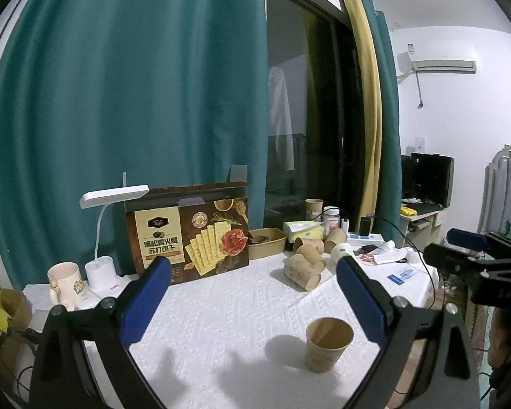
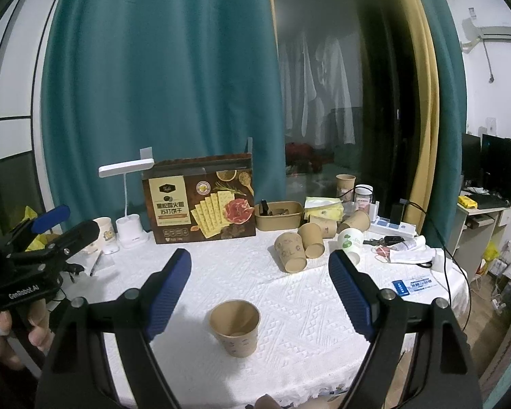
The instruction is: Flip cup upright
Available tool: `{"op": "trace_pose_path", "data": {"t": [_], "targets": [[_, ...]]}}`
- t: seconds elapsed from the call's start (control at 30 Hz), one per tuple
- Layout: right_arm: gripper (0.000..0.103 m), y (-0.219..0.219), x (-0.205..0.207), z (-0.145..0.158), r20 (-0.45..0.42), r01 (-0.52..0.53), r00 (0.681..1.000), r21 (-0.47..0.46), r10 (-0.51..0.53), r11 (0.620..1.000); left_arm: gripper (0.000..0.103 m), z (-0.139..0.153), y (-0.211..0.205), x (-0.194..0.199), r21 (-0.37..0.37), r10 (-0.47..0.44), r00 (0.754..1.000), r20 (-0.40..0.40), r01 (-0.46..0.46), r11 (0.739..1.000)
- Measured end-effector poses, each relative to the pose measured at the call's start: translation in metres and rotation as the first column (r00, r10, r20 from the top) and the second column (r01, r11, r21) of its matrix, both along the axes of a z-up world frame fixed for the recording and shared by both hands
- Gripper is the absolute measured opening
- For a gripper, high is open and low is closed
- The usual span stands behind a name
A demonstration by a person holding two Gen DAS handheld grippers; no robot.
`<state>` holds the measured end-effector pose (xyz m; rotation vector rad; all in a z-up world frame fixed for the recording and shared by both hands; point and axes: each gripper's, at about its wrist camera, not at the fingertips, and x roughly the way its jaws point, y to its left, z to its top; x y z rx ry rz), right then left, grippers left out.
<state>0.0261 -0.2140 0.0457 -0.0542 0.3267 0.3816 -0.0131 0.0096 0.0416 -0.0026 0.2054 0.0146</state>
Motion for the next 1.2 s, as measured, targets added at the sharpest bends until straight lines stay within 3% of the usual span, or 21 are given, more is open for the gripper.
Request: {"op": "trace_pose_path", "data": {"t": [1.2], "targets": [[0.081, -0.0009, 0.0017, -0.0035, -0.003, -0.003, 1.0, 0.0, 0.003, 1.0, 0.098, 0.0009, 0.0016, -0.0009, -0.018, -0.007, 1.0, -0.01, 0.007, 1.0]]}}
